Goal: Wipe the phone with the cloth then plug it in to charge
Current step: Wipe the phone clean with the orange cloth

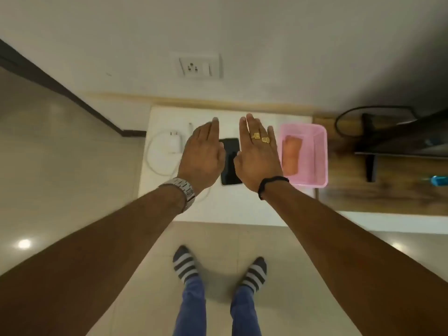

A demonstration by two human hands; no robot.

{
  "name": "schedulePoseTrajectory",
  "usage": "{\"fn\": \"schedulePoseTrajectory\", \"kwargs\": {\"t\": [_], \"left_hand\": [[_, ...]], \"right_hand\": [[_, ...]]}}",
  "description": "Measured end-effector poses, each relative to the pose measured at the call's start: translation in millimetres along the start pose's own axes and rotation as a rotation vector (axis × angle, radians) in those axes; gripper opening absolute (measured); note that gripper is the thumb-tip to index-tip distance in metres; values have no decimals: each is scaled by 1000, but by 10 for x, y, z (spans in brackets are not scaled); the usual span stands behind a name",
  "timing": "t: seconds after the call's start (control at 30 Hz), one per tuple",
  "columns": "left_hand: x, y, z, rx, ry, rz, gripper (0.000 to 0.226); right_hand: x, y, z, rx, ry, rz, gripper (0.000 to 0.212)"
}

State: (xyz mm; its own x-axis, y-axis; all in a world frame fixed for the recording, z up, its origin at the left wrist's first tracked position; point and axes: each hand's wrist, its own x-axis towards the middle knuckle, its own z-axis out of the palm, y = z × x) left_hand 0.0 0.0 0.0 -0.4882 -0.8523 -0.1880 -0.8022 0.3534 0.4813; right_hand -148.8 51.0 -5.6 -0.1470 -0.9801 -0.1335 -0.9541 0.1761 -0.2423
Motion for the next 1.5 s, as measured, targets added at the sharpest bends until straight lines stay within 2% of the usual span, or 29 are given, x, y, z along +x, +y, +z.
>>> {"fn": "schedulePoseTrajectory", "kwargs": {"t": [0.1, 0.23, 0.33, 0.37, 0.47, 0.63, 0.77, 0.87, 0.97, 1.03, 1.13, 1.2, 1.27, 1.33, 1.4, 1.5], "left_hand": [[40, -171, 442, -285, -53, -225, 50], [158, -300, 862, -469, -102, -447, 42], [299, -363, 1072, -540, -133, -625, 19], [339, -392, 1141, -533, -152, -658, 27], [378, -415, 1196, -538, -174, -666, 42], [448, -439, 1245, -632, -154, -653, 35], [474, -450, 1239, -787, -207, -630, 47], [456, -461, 1169, -1003, -272, -641, 47], [400, -458, 1032, -1286, -346, -635, 36], [367, -439, 952, -1426, -376, -591, 32], [341, -403, 888, -1559, -385, -604, 43], [343, -381, 873, -1619, -406, -643, 59], [366, -353, 878, -1663, -407, -640, 74], [382, -349, 909, -1704, -400, -620, 86], [392, -360, 945, -1744, -407, -602, 87], [385, -382, 984, -1783, -425, -558, 81]], "right_hand": [[-16, 123, 477, 163, -92, 123, 71], [-8, 230, 993, 347, -138, 323, 51], [103, 305, 1220, 507, -199, 500, 49], [138, 327, 1282, 565, -215, 553, 47], [180, 350, 1399, 701, -214, 646, 39], [198, 324, 1479, 782, -169, 688, 38], [138, 256, 1420, 865, -159, 698, 24], [67, 236, 1266, 947, -146, 680, 28], [34, 442, 1055, 885, -22, 521, 27], [47, 717, 887, 717, 193, 442, 23], [123, 1212, 741, 529, 433, 512, 14], [173, 1513, 767, 438, 416, 673, 16], [192, 1761, 859, 398, 279, 844, 17], [207, 1898, 952, 353, 120, 925, 27], [254, 1925, 1004, 311, 63, 932, 34], [334, 1876, 1031, 328, 72, 984, 35]]}}
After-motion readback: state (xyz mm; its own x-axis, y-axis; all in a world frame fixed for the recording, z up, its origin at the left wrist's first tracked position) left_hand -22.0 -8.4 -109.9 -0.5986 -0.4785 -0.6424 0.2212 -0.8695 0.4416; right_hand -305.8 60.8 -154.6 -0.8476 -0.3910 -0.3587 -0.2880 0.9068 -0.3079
